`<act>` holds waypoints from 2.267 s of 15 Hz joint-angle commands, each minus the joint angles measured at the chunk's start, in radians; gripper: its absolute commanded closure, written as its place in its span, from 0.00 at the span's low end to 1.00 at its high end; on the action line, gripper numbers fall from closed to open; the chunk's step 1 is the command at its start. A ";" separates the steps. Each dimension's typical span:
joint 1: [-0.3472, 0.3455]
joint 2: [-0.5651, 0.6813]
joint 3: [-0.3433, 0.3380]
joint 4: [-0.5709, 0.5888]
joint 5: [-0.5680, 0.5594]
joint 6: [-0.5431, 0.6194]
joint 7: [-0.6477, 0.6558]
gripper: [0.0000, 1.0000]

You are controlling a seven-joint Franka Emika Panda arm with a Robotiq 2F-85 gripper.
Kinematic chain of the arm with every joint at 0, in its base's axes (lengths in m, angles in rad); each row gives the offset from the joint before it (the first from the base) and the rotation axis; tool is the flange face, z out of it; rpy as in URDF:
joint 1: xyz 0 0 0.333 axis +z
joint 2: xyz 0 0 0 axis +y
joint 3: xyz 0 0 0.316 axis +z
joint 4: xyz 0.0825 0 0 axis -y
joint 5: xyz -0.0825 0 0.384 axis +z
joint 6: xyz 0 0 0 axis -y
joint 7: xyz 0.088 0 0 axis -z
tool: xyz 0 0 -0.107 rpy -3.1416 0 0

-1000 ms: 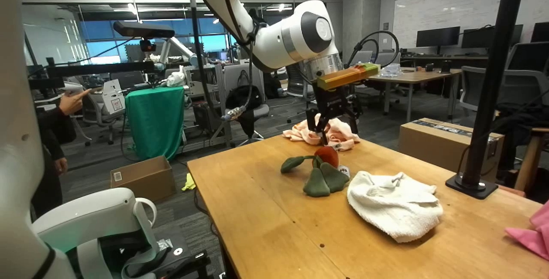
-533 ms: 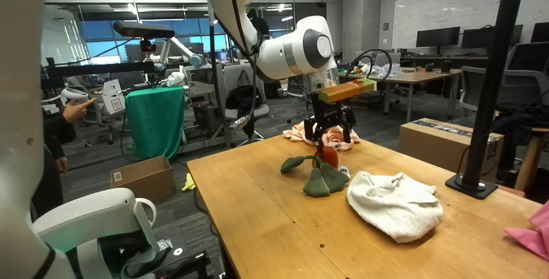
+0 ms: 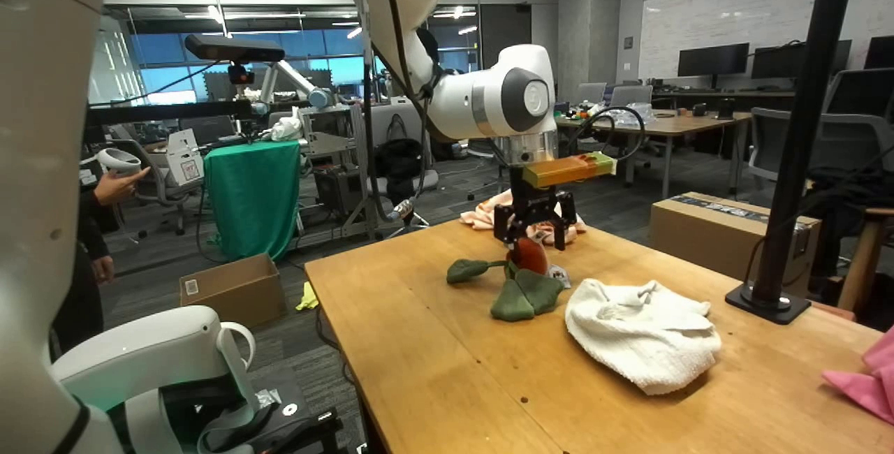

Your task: Pick up the cloths and put them around the table.

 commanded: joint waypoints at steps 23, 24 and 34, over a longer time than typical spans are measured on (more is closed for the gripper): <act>-0.033 -0.084 0.057 -0.079 0.299 -0.134 -0.146 0.95; -0.029 -0.087 0.065 -0.090 0.311 -0.132 -0.148 0.95; 0.003 -0.114 0.104 -0.140 0.428 -0.153 -0.141 0.55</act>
